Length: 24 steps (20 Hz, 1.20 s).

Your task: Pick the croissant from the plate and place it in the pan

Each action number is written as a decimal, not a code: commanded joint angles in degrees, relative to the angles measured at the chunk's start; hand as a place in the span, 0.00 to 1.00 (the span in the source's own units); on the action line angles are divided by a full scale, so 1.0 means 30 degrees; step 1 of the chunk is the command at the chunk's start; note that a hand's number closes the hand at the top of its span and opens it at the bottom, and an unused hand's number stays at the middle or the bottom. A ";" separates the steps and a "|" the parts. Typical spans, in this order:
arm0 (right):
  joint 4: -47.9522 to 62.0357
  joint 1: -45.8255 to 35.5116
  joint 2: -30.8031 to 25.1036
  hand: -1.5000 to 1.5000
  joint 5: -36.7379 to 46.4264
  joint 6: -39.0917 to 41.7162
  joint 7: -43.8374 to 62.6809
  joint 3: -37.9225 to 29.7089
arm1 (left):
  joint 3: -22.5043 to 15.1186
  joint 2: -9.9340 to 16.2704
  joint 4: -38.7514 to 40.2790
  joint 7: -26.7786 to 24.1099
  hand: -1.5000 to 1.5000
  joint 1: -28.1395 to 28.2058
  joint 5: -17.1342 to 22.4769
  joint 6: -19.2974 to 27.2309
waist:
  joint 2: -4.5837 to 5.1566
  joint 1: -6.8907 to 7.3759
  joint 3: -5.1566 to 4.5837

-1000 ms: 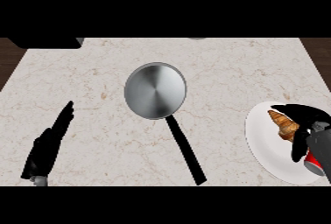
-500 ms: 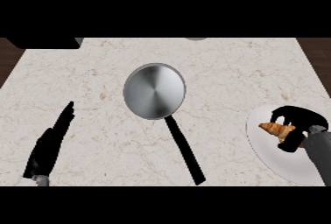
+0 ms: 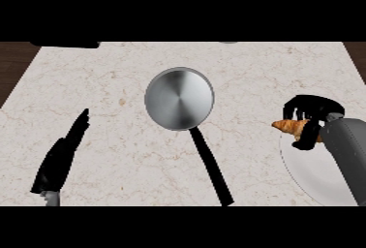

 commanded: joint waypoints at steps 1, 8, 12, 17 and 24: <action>0.2604 -0.3041 0.0467 1.00 0.0658 -0.1288 -0.2239 0.0465 | -0.0222 -0.0108 0.0318 -0.0759 0.50 -0.0115 -0.0235 -0.0037 | 0.0276 0.0623 0.0083; 0.2419 -0.4671 0.0632 1.00 0.0410 -0.7853 -0.5038 -0.1239 | -0.0539 -0.0577 0.0111 -0.0411 0.50 0.0422 -0.0355 0.0166 | 0.0067 0.0107 0.0088; 0.1153 -0.5871 0.1024 1.00 -0.0663 -1.0714 -0.7641 -0.2364 | 0.0361 0.0169 0.0047 -0.0008 0.50 -0.0142 0.0234 -0.0323 | -0.0034 -0.0108 0.0083; 0.3715 -0.8272 0.2725 1.00 -0.0786 -1.2207 -0.9233 -0.2650 | -0.0131 -0.0335 0.0054 0.0573 0.50 -0.0357 -0.0475 0.0165 | 0.0027 -0.0090 0.0039; 0.6386 -1.1678 0.5294 1.00 -0.1647 -1.0863 -0.8581 -0.3221 | 0.0363 -0.0435 0.1083 -0.0774 0.50 0.0046 -0.0284 0.0036 | -0.0043 -0.0352 0.0005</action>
